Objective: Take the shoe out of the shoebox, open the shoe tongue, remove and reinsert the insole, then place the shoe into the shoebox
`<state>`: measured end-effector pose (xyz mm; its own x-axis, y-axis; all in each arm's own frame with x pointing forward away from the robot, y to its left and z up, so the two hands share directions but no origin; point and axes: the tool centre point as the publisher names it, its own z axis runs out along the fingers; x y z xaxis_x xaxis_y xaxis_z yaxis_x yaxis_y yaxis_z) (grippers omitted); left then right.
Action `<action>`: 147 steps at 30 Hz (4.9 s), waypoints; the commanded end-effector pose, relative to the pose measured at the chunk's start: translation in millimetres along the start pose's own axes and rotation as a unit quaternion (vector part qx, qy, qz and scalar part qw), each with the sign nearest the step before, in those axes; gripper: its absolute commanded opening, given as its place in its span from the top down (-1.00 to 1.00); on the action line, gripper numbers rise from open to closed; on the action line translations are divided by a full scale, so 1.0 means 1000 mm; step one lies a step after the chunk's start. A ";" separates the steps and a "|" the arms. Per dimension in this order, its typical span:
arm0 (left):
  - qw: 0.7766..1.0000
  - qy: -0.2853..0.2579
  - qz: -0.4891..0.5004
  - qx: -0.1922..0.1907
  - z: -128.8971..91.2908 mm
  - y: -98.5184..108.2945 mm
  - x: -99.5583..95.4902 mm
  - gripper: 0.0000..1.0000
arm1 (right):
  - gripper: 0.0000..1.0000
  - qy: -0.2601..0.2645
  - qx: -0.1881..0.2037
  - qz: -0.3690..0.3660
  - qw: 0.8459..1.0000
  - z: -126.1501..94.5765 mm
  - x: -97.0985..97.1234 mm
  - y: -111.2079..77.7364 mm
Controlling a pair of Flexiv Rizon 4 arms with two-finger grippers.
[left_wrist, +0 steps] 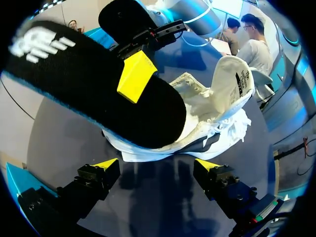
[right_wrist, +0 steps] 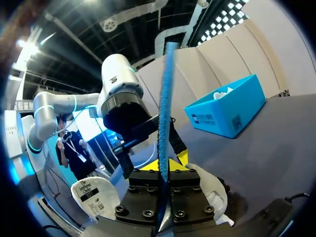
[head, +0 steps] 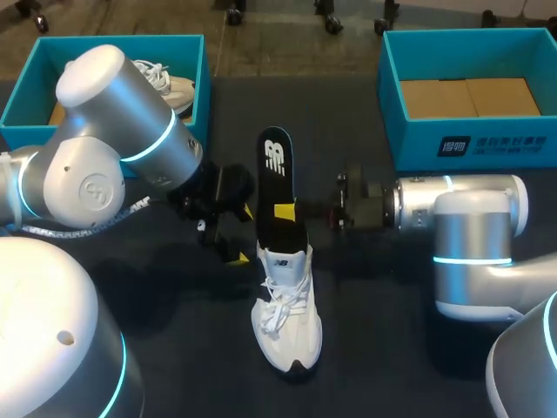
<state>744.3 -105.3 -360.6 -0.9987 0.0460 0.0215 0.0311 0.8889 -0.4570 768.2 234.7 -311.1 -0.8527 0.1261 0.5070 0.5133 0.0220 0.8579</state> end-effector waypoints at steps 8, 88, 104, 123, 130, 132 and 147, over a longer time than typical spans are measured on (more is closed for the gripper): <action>1.000 0.000 0.000 0.001 0.001 0.001 0.000 -1.00 | 1.00 -0.001 0.004 0.028 1.000 0.000 0.001 -0.021; 1.000 0.000 0.000 0.001 0.001 0.001 0.000 -1.00 | 0.51 0.001 0.058 0.074 0.996 0.009 -0.003 -0.016; 1.000 0.000 0.000 0.001 0.001 0.001 0.000 -1.00 | 1.00 -0.009 0.048 0.144 0.988 0.011 0.001 -0.047; 1.000 0.000 0.000 0.001 0.001 0.001 0.000 -1.00 | 0.12 -0.027 0.055 0.113 0.992 0.012 0.018 -0.034; 1.000 0.000 0.000 0.001 0.001 0.001 0.000 -1.00 | 0.18 -0.025 0.067 0.101 0.992 0.014 0.010 -0.023; 1.000 0.000 0.000 0.001 0.001 0.001 0.000 -1.00 | 0.24 -0.024 0.067 0.101 0.992 0.014 0.008 -0.021; 1.000 0.000 0.000 0.001 0.001 0.001 0.000 -1.00 | 1.00 -0.031 0.059 0.176 0.982 0.012 0.006 -0.043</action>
<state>744.3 -105.4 -360.7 -0.9987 0.0460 0.0215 0.0311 0.8889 -0.4571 747.5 243.6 -341.8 -0.6193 0.1993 0.7595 0.7829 0.0830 0.6166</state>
